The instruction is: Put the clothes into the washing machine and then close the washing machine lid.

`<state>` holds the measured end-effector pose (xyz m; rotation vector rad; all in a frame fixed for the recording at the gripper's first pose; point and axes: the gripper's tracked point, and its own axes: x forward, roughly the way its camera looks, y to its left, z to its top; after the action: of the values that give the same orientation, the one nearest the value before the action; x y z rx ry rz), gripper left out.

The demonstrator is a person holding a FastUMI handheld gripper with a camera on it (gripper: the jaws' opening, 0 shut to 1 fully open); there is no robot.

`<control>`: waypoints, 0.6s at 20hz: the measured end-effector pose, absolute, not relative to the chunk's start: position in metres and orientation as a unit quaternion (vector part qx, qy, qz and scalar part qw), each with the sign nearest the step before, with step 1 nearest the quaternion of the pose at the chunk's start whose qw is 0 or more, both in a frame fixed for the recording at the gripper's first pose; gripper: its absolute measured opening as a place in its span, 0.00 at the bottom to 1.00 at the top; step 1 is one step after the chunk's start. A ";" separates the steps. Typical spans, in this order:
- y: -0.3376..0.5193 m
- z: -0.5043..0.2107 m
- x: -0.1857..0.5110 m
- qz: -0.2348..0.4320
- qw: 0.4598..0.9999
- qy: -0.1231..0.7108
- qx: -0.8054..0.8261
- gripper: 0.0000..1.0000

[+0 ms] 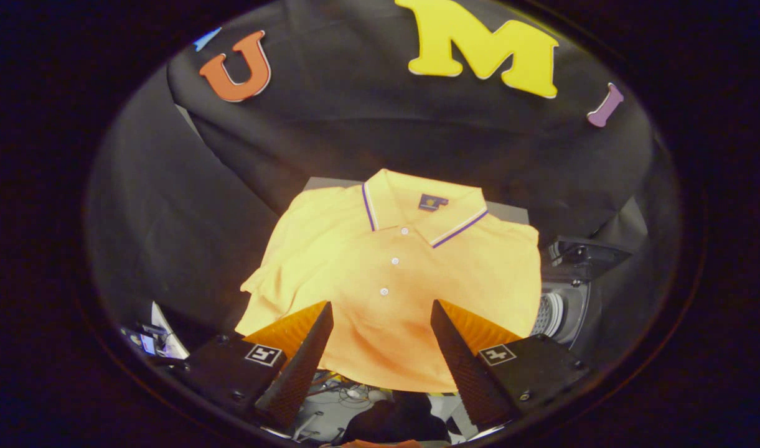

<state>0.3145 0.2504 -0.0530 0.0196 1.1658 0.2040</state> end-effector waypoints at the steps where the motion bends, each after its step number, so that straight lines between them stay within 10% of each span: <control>1: 0.256 -0.066 0.319 0.096 0.821 0.562 0.016 1.00; 12: 0.255 -0.123 0.337 -0.002 0.770 0.637 0.013 0.99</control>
<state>0.3374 0.2555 -0.1229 0.0291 1.3825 -0.0033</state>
